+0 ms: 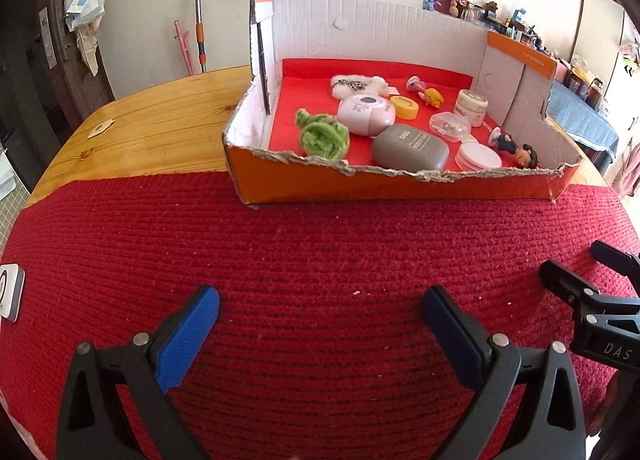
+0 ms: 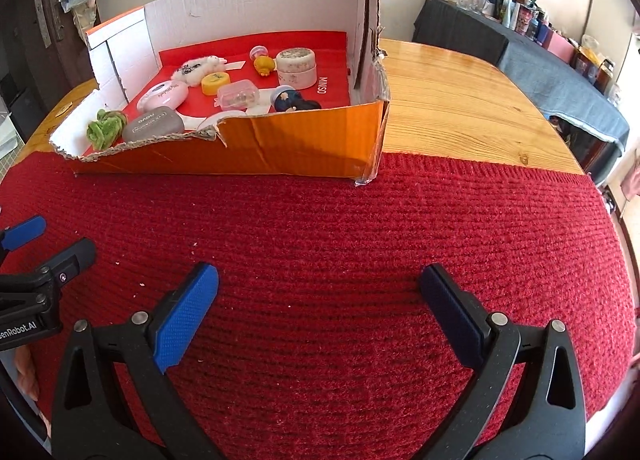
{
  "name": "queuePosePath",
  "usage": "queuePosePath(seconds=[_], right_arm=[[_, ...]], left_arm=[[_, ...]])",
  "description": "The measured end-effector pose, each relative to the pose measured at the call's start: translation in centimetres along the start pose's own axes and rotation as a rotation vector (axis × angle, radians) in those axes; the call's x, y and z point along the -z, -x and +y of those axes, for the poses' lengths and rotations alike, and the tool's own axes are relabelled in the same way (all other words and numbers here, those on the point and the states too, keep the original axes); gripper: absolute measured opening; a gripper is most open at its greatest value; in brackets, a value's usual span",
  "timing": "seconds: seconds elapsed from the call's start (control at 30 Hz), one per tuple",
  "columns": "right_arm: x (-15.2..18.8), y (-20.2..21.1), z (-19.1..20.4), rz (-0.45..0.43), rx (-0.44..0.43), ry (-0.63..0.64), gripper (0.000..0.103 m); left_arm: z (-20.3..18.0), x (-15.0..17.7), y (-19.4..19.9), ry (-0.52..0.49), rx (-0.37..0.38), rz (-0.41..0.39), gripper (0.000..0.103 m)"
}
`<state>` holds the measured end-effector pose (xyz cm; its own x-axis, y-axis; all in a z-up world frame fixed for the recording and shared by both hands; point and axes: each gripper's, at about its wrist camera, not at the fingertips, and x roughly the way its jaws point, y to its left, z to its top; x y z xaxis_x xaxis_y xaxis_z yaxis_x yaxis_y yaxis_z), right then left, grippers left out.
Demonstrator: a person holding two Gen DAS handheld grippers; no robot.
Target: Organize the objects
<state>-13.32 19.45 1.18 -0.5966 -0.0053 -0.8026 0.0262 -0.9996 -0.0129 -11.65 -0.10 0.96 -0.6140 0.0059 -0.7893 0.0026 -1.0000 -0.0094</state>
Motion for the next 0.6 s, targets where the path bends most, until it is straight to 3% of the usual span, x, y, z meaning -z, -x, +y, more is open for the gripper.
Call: queuePosePath(seconds=[0.6], right_arm=[[-0.02, 0.08, 0.14, -0.009, 0.003, -0.004, 0.103]], left_arm=[[0.06, -0.14, 0.01, -0.003, 0.0, -0.008, 0.103]])
